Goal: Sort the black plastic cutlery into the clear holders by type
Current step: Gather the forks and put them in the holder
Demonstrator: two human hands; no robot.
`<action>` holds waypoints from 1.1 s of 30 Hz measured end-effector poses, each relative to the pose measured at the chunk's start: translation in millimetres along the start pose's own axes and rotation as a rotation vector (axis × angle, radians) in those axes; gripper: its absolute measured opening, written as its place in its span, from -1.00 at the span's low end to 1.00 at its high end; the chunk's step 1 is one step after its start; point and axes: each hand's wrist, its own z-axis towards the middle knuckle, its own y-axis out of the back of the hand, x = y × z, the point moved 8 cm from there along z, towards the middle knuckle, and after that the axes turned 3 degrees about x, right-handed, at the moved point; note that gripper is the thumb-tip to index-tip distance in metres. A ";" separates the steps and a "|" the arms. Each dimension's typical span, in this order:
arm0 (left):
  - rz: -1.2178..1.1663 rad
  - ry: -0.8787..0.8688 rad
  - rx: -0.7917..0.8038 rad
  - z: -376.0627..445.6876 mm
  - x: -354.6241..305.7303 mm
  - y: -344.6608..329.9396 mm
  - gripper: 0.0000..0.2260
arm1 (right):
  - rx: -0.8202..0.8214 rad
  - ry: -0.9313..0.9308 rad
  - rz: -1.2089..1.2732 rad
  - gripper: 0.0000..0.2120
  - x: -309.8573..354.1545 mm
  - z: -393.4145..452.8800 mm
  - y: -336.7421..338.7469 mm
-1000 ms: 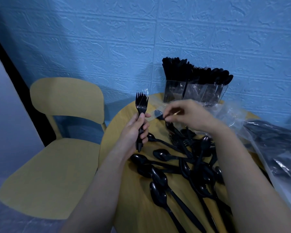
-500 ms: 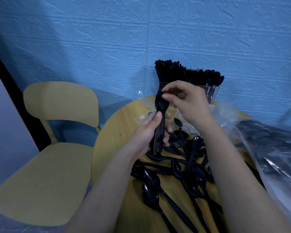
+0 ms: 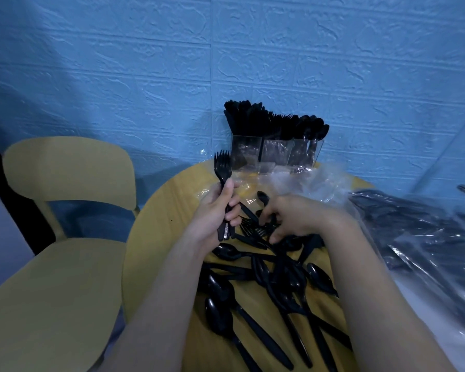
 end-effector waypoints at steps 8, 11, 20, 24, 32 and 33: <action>-0.027 0.018 -0.084 -1.9 -1.7 7.7 -0.82 | -0.190 0.122 0.159 -0.81 2.5 -3.9 20.5; -0.021 0.021 -0.098 -2.0 -1.8 6.9 -0.82 | -0.470 0.183 0.364 -0.84 -0.2 -19.9 53.6; -0.005 0.039 0.049 -3.2 1.9 -13.0 -0.82 | -0.730 0.231 0.844 -0.79 13.0 -24.0 73.0; -0.068 0.097 0.124 -3.9 2.5 -13.5 -0.78 | -0.773 0.154 0.774 -0.90 14.4 -5.2 58.5; -0.139 -0.011 -0.116 2.2 -8.4 23.4 -0.74 | -0.307 0.118 0.179 -0.69 19.9 27.1 10.1; -0.127 -0.008 -0.122 1.7 -8.6 23.2 -0.74 | -0.254 0.112 0.146 -0.63 21.7 30.6 3.3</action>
